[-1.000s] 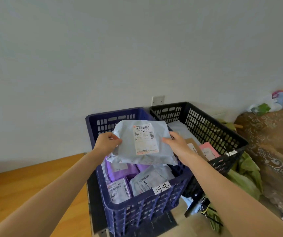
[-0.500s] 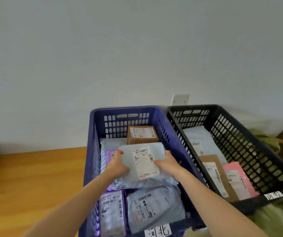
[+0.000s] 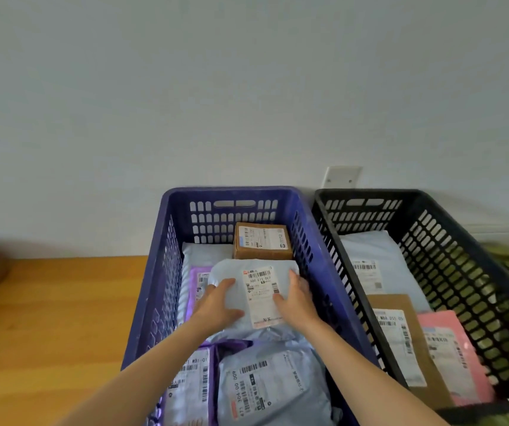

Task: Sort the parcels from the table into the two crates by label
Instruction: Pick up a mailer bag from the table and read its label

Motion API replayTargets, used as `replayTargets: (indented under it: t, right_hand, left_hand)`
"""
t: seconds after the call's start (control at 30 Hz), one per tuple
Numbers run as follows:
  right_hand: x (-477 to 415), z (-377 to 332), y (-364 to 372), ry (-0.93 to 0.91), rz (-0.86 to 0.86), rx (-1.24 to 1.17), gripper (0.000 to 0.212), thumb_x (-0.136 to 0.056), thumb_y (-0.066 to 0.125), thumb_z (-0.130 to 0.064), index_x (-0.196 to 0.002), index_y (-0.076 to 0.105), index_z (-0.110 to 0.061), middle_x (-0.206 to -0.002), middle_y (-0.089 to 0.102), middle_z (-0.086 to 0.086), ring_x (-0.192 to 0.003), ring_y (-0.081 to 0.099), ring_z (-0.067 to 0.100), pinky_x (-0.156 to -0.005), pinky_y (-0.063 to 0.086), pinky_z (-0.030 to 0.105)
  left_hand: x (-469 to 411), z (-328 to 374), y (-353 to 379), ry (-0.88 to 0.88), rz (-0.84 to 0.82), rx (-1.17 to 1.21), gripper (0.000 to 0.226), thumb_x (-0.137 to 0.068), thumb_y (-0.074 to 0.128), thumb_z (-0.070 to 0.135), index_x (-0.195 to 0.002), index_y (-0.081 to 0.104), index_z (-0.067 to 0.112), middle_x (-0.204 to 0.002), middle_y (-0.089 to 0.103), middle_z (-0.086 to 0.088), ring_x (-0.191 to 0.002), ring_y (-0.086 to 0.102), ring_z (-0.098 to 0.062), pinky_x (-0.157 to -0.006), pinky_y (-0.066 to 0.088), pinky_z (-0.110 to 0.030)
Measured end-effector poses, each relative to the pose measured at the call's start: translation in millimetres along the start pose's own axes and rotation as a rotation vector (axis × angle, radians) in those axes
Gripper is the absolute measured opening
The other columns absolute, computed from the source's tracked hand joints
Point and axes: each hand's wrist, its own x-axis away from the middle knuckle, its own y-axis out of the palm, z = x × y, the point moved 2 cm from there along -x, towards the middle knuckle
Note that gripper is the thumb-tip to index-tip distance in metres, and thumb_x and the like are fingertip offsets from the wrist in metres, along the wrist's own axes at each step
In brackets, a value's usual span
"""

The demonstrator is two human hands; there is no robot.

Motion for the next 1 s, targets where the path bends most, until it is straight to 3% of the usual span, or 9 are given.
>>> replayTargets:
  t: [0.13, 0.33, 0.57, 0.8, 1.0]
  right_hand:
    - [-1.4, 5.7, 10.4, -0.135, -0.013, 0.332, 0.068, -0.101, 0.033, -0.046, -0.154, -0.004, -0.024, -0.158, -0.024, 0.009, -0.147, -0.019, 0.026, -0.119, 0.0, 0.041]
    - [-8.1, 14.9, 19.9, -0.136, -0.085, 0.515, 0.066, -0.102, 0.016, -0.051, -0.15, -0.02, -0.024, -0.156, -0.03, 0.007, -0.144, -0.027, 0.023, -0.116, -0.01, 0.04]
    - [-9.6, 16.1, 23.8, -0.129, -0.105, 0.425, 0.068, -0.102, 0.025, -0.046, -0.152, -0.016, -0.024, -0.157, -0.028, 0.007, -0.144, -0.025, 0.024, -0.117, -0.009, 0.041]
    - [-16.3, -0.8, 14.2, -0.106, 0.071, 0.211, 0.063, -0.093, 0.052, -0.025, -0.15, 0.024, -0.02, -0.161, 0.003, 0.011, -0.149, -0.002, 0.028, -0.121, 0.001, 0.041]
    - [-8.8, -20.2, 5.5, -0.17, 0.086, 0.065, 0.059, -0.095, 0.054, -0.02, -0.149, 0.03, -0.012, -0.159, 0.014, 0.009, -0.148, 0.009, 0.024, -0.121, 0.013, 0.037]
  left_hand:
    - [-0.6, -6.2, 6.2, 0.016, -0.006, 0.006, 0.081, -0.083, 0.072, 0.026, -0.149, 0.025, 0.03, -0.14, 0.037, -0.007, -0.122, 0.048, -0.024, -0.099, 0.047, -0.033]
    - [-1.4, -9.8, 13.4, 0.009, -0.024, 0.023, 0.085, -0.085, 0.07, 0.025, -0.152, 0.019, 0.028, -0.146, 0.031, -0.008, -0.13, 0.04, -0.025, -0.108, 0.038, -0.035]
    - [-0.2, -15.6, 19.1, -0.069, -0.006, 0.151, 0.087, -0.081, 0.074, 0.019, -0.15, 0.023, 0.035, -0.139, 0.042, -0.005, -0.123, 0.047, -0.024, -0.099, 0.049, -0.04]
    - [8.2, -7.9, 12.6, -0.069, -0.005, 0.062, 0.08, -0.086, 0.07, 0.02, -0.15, 0.024, 0.033, -0.141, 0.045, -0.002, -0.121, 0.051, -0.021, -0.093, 0.05, -0.03]
    - [25.5, -4.1, -17.9, 0.023, 0.067, -0.076, 0.067, -0.09, 0.062, 0.016, -0.147, 0.031, 0.032, -0.144, 0.045, -0.002, -0.107, 0.061, -0.021, -0.088, 0.052, -0.033]
